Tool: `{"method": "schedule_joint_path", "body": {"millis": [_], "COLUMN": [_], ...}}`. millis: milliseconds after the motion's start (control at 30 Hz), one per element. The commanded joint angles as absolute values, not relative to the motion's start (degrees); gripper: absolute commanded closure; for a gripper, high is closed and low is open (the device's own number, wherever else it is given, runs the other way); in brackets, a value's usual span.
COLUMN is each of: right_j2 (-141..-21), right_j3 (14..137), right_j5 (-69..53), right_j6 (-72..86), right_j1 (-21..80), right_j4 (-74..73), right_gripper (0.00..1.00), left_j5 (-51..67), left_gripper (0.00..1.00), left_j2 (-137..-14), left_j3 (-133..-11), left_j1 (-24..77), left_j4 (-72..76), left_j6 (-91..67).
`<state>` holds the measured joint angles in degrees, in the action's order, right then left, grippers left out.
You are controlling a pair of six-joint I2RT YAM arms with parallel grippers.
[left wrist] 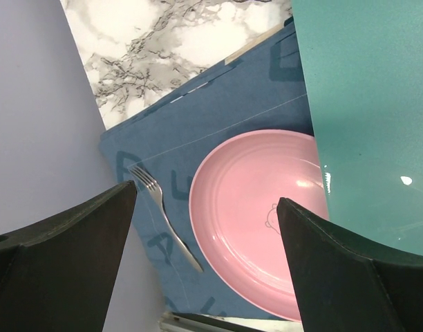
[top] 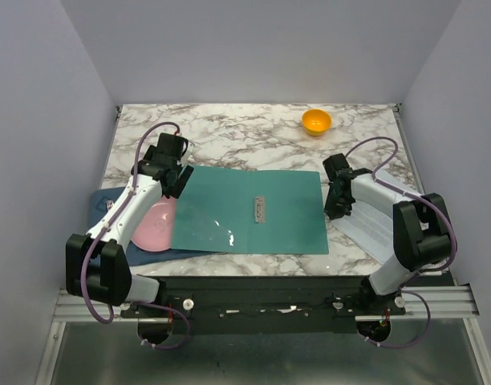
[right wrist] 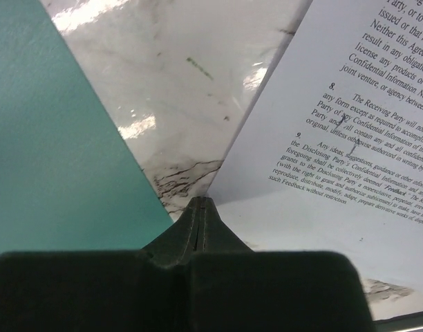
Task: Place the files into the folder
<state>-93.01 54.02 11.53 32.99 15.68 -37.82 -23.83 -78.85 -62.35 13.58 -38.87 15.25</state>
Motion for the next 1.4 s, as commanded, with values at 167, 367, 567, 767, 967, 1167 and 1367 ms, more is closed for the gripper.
{"method": "schedule_joint_path", "body": {"millis": [167,367,567,767,967,1167,1367], "right_j2": [-85.0,-82.1,-81.5,-85.2,-87.7,-91.0,-92.8], "right_j3": [51.7,52.6,54.7,57.1,55.6,54.7,53.6], "right_j5": [14.0,17.1,15.9,22.9,23.7,23.6,24.7], "right_j6": [34.0,34.1,31.5,34.4,35.2,35.0,35.9], "right_j1": [21.5,22.2,27.5,27.9,27.9,27.9,27.9], "right_j4": [-39.7,-43.0,-42.3,-48.0,-46.9,-44.7,-43.8], "right_gripper": [0.99,1.00,1.00,0.41,0.44,0.49,0.56], "left_j5": [-25.5,-24.6,-24.6,-24.5,-24.5,-24.7,-24.8], "left_gripper": [0.01,0.01,0.01,0.01,0.01,0.01,0.01], "left_j2": [-76.1,-76.1,-75.6,-74.9,-74.7,-74.6,-74.9], "left_j3": [-62.7,-63.1,-62.9,-62.2,-61.3,-60.9,-60.6], "left_j1": [12.2,12.1,12.1,12.1,12.0,11.7,11.2], "left_j4": [-39.1,-39.8,-39.9,-39.8,-39.2,-38.8,-38.3], "left_j6": [16.1,15.4,15.4,15.5,15.6,16.0,16.7]}}
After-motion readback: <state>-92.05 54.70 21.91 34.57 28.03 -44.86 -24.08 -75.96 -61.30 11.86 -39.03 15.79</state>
